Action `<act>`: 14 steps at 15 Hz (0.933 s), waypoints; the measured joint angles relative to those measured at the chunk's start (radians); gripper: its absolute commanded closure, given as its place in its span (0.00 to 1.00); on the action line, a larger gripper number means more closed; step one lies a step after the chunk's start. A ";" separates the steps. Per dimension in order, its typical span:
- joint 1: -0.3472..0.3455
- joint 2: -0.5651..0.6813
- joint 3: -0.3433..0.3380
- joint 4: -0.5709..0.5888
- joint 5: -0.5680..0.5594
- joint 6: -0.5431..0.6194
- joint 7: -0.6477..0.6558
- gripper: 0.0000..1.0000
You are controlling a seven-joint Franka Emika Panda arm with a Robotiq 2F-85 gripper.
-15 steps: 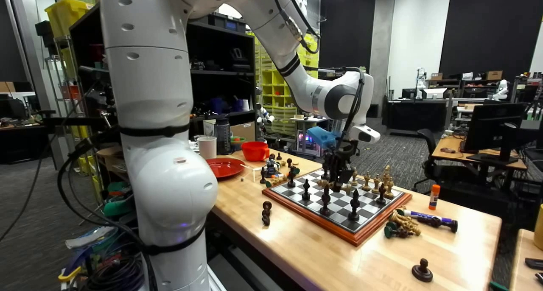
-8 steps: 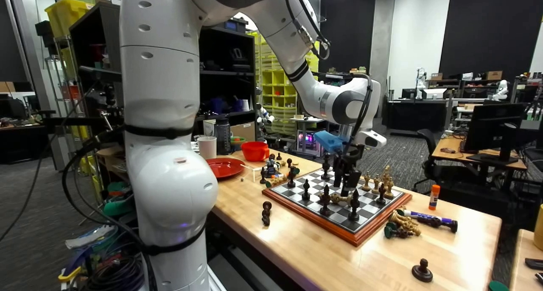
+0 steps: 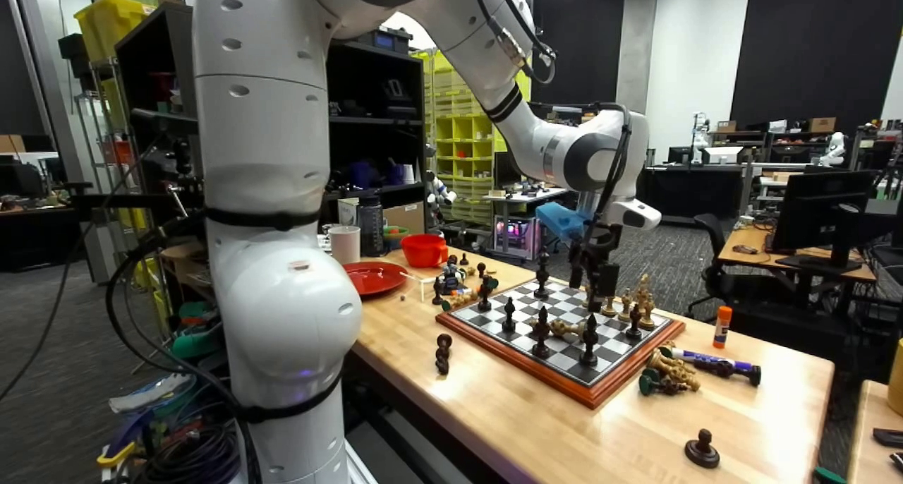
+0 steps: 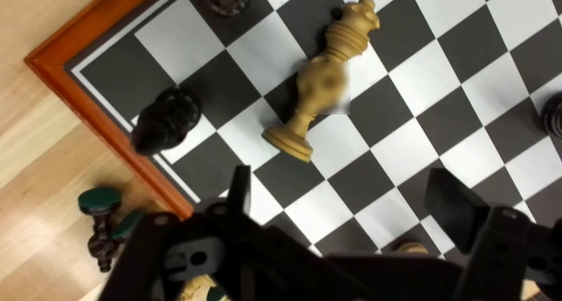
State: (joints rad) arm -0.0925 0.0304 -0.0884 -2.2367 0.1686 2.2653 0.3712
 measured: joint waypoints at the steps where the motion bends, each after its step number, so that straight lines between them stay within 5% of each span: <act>1: -0.006 -0.017 -0.008 0.006 0.001 -0.003 0.000 0.00; 8: -0.097 -0.081 -0.092 0.085 0.000 -0.018 0.072 0.00; 14: -0.127 0.056 -0.122 0.175 -0.001 0.027 0.189 0.00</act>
State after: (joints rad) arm -0.2192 0.0866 -0.2103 -2.0622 0.1674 2.2921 0.5606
